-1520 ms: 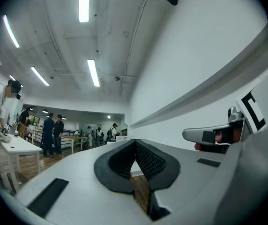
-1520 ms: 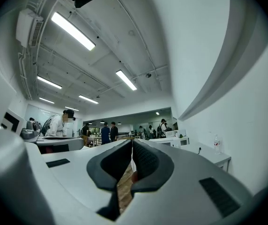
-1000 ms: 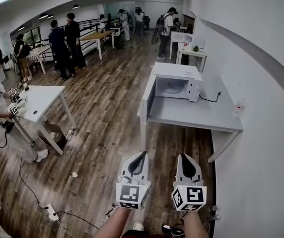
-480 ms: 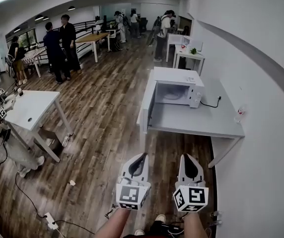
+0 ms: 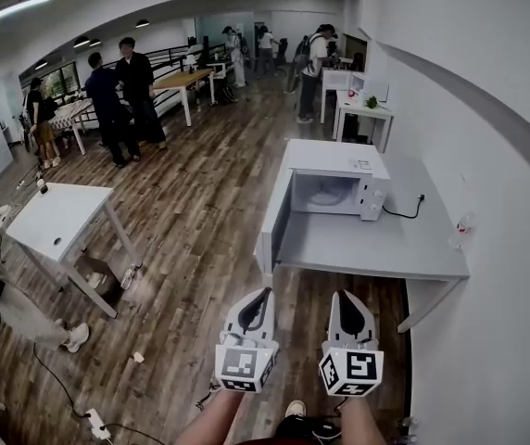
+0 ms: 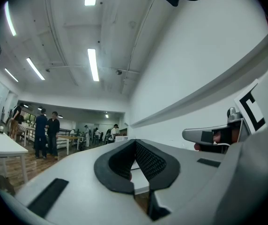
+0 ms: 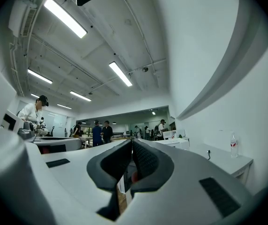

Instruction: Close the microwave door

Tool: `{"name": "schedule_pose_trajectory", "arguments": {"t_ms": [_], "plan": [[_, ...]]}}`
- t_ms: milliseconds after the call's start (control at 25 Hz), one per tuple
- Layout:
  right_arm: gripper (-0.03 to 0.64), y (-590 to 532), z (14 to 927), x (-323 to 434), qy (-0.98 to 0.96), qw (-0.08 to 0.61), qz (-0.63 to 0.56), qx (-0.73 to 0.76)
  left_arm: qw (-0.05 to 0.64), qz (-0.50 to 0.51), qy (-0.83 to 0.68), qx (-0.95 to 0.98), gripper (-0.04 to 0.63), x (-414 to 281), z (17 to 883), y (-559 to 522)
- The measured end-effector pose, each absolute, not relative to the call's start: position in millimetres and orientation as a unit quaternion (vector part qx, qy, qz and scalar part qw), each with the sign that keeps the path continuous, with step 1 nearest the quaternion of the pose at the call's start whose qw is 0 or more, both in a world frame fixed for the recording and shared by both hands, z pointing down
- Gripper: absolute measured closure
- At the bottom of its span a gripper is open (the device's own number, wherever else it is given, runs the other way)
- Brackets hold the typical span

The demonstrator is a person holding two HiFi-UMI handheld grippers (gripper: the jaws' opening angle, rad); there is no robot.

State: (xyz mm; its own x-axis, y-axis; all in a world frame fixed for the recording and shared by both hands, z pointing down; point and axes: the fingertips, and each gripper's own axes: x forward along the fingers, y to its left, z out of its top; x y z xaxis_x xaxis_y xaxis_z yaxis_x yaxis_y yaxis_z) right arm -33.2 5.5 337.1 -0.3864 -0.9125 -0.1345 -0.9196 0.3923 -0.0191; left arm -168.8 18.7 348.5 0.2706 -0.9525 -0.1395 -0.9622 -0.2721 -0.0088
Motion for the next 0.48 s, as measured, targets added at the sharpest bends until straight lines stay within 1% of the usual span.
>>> {"name": "schedule_pose_trajectory", "arguments": {"t_ms": [480], "plan": [[0.588, -107.0, 343.7, -3.9, 0.846, 0.063, 0.009, -0.530, 0.046, 0.047, 0.620, -0.781, 0.569, -141.5, 350.1, -86.2]]}}
